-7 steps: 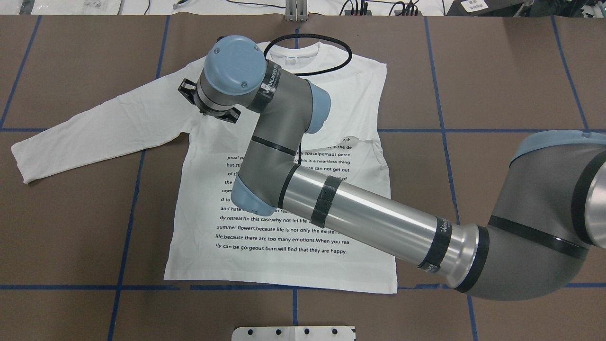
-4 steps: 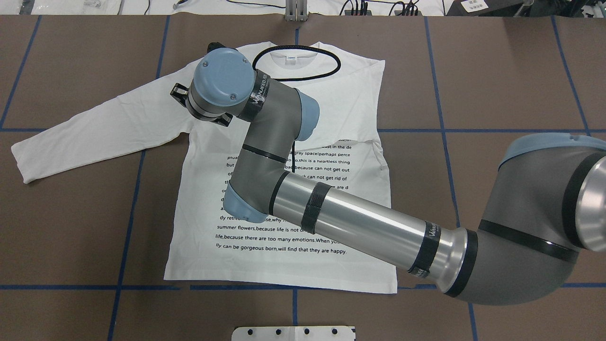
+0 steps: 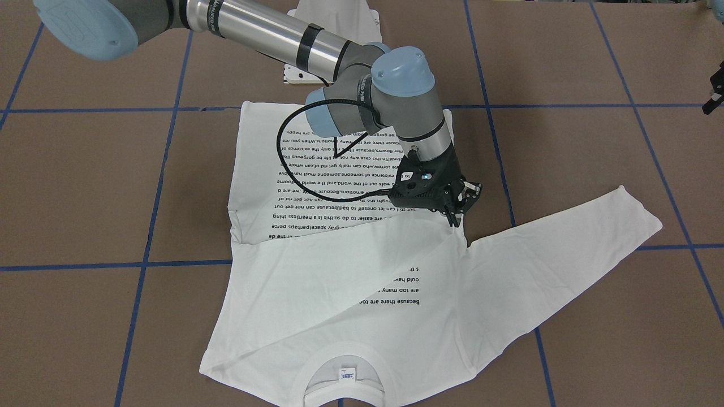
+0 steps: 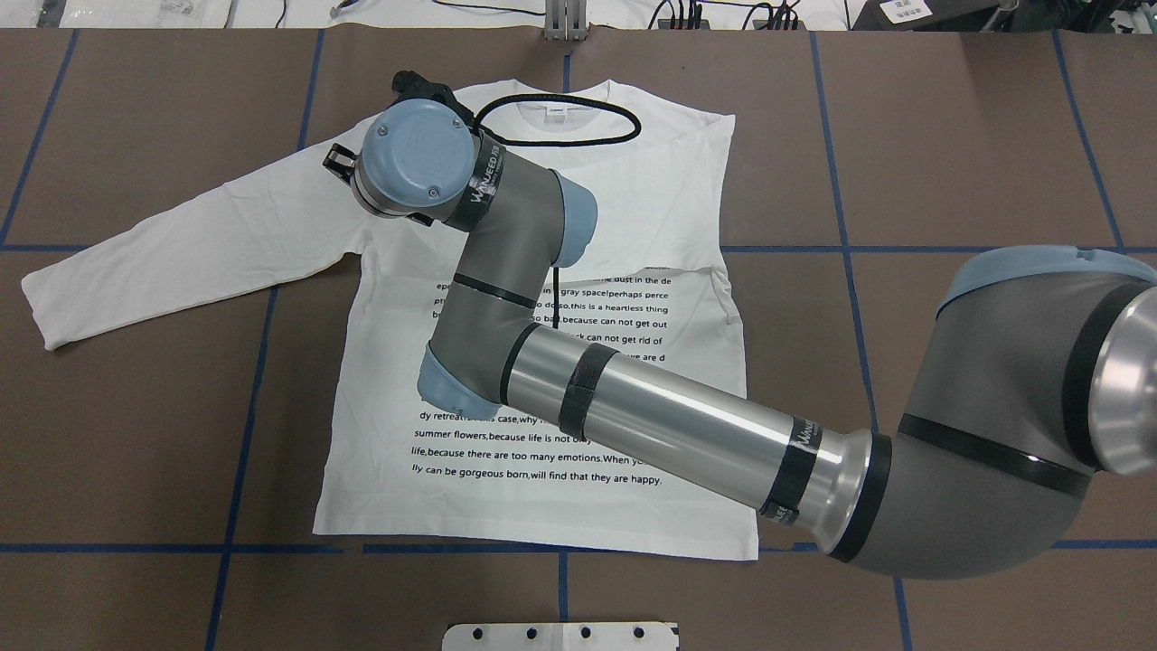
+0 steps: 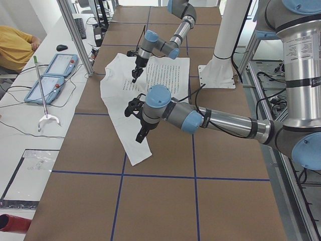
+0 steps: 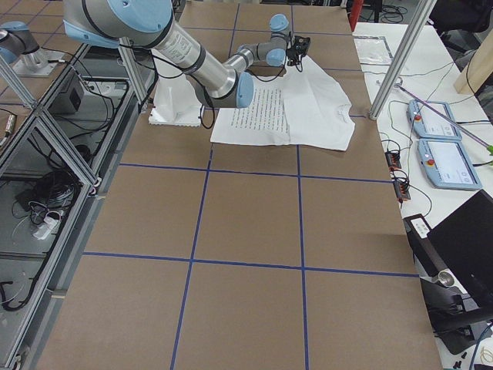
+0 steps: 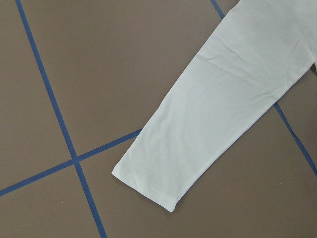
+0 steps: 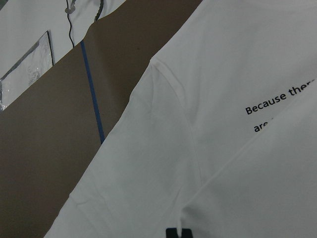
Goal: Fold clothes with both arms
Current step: 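Grasp the sleeve with the right gripper and carry it across the shirt, then release the sleeve on the shirt and raise the right gripper away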
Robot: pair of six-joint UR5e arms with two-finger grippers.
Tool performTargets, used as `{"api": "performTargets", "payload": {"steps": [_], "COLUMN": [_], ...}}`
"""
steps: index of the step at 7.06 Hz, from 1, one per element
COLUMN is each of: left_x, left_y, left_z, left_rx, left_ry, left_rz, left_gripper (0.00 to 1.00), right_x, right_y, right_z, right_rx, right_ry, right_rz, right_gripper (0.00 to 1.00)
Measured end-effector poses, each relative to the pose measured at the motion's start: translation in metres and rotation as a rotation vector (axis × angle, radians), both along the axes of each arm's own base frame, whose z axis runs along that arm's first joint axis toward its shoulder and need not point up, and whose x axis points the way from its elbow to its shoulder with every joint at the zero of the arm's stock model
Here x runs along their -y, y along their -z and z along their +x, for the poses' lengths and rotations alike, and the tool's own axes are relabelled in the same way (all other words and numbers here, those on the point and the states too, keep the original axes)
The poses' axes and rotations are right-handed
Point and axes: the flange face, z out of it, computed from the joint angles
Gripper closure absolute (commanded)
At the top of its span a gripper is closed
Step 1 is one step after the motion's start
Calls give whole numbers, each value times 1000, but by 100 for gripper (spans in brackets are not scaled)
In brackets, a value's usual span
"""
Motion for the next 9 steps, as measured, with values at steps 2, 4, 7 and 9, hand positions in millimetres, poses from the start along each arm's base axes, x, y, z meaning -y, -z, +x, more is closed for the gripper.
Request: {"api": "performTargets", "payload": {"steps": [2,4,7,9], "left_x": [0,1,13,55], "left_y": [3,1,-22,-58], "left_z": [0,0,3,27], "left_rx": [-1,-2,2,-7], "left_ry": [0,1,-2,4], "left_rz": [5,-1,-47,-174], "left_gripper": [0,1,1,3], "right_x": [8,14,20,24], "right_y": [3,14,32,-31], "right_z": [-6,-9,23,107], "right_rx": [5,3,89,94], "right_ry": [-43,-73,-77,14], "right_rz": [15,18,-52,-147], "right_gripper": [14,2,1,1]}}
